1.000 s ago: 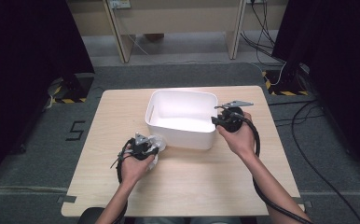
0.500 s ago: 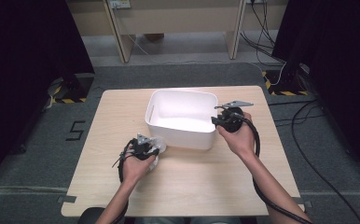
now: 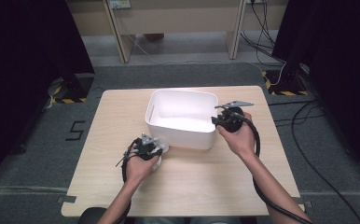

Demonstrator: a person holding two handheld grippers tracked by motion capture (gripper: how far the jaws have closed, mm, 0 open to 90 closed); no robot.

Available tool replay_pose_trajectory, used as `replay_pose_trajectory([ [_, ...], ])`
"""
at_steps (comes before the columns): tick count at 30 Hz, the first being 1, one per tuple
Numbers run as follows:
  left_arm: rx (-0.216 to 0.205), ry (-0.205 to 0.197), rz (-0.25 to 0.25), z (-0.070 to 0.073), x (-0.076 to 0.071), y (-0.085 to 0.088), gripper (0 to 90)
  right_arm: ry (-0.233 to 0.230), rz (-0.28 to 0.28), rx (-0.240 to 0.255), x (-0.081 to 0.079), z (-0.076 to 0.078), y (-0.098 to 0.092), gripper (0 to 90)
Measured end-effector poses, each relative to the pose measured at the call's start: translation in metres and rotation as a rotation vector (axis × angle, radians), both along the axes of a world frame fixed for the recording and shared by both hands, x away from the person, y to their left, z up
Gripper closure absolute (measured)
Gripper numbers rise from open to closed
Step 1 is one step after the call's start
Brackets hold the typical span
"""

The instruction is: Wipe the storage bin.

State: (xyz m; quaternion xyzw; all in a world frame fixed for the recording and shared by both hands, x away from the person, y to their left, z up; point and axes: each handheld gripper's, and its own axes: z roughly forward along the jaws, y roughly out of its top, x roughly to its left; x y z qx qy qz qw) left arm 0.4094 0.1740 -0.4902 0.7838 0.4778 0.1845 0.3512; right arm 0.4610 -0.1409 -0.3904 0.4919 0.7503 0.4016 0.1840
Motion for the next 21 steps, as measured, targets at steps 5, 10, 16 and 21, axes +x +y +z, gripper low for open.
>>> replay_pose_trajectory([
  [5, -0.004, -0.013, -0.004, 0.001, -0.001, -0.002, 73.1, 0.000, -0.001, 0.003, 0.000, 0.000, 0.000, 70.1],
  [10, -0.010, -0.019, -0.003, 0.006, -0.001, -0.003, 73.2, 0.001, -0.001, 0.004, 0.000, 0.000, 0.000, 70.0],
  [16, -0.018, -0.028, -0.003, 0.008, -0.002, -0.005, 73.4, 0.002, -0.001, 0.004, 0.000, 0.000, 0.000, 69.9],
  [21, -0.019, -0.036, -0.010, 0.013, -0.003, -0.005, 73.4, 0.004, 0.000, 0.010, 0.001, 0.000, 0.000, 69.8],
])
